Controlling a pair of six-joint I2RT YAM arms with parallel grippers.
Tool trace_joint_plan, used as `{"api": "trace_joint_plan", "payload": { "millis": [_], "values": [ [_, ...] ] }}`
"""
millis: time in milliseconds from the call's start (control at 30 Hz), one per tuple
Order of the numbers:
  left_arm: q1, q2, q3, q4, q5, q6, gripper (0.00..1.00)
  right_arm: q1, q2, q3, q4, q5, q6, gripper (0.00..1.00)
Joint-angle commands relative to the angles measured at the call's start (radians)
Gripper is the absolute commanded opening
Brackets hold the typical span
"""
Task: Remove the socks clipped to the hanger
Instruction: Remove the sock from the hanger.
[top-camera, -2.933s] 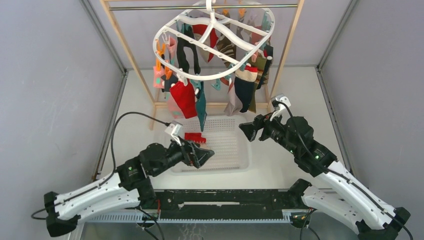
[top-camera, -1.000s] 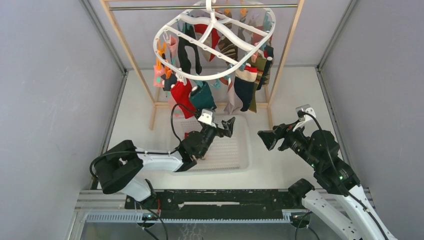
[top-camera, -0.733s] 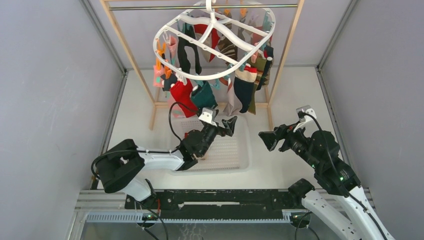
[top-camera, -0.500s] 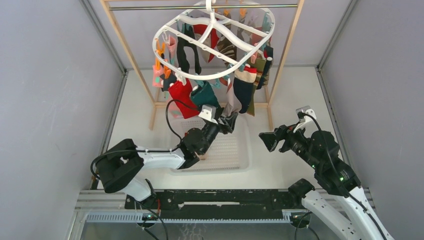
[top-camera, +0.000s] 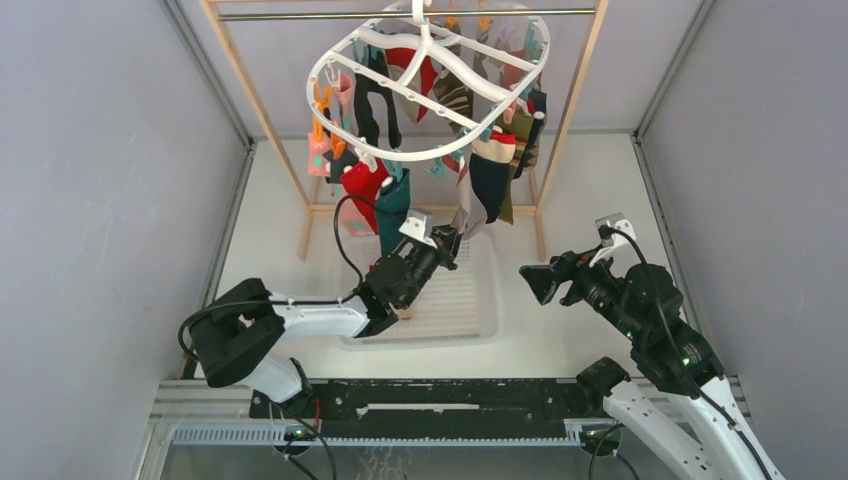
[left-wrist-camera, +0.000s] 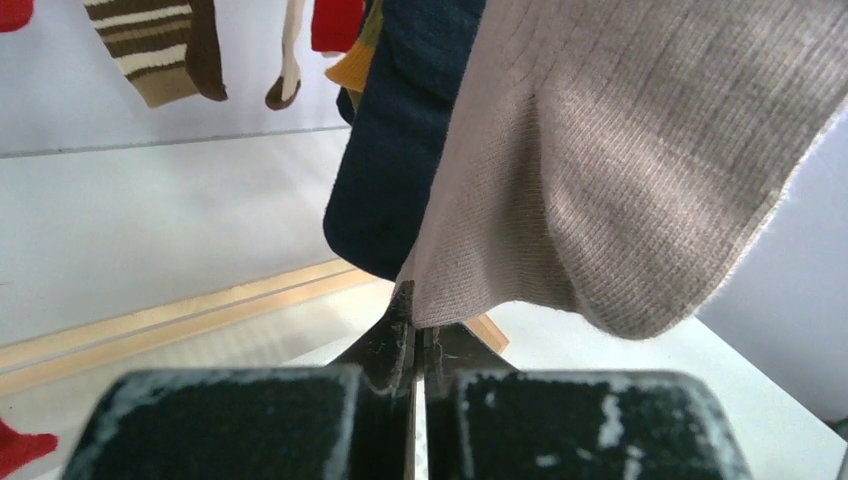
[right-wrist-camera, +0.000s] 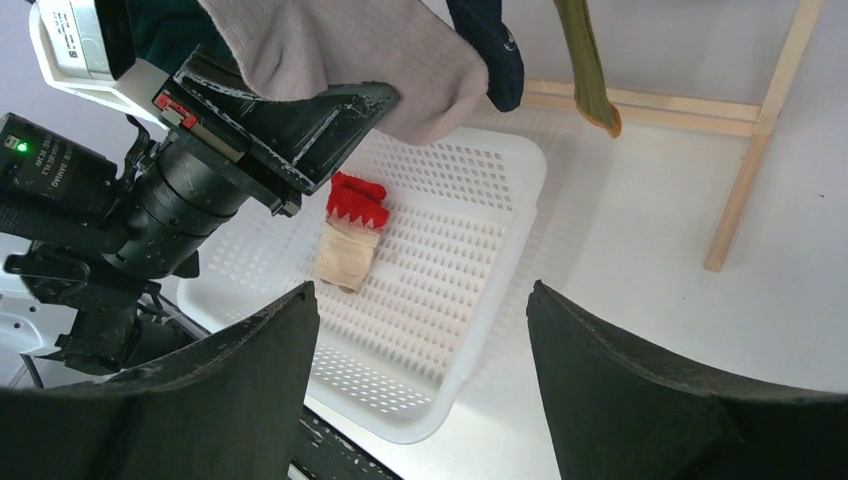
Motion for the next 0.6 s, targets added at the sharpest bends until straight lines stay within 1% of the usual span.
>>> {"api": "trace_joint_plan", "payload": {
  "millis": [0, 133, 300, 567],
  "values": [
    [0.005, -0.087, 0.062, -0.09, 0.077, -0.024, 0.0, -0.007, -0.004, 0.0, 0.025, -0.017, -0.006, 0.83],
    [0.009, -0.168, 0.076, -0.247, 0.131, -0.035, 0.0, -0.007, -0.007, -0.007, 0.032, -0.02, -0.003, 0.83],
    [0.018, -0.268, 0.054, -0.354, 0.166, -0.052, 0.0, -0.008, -0.009, -0.017, 0.046, -0.033, 0.008, 0.83],
    [0.026, -0.389, 0.067, -0.554, 0.22, -0.084, 0.0, -0.009, 0.009, -0.013, 0.101, -0.068, 0.024, 0.83]
  ]
}}
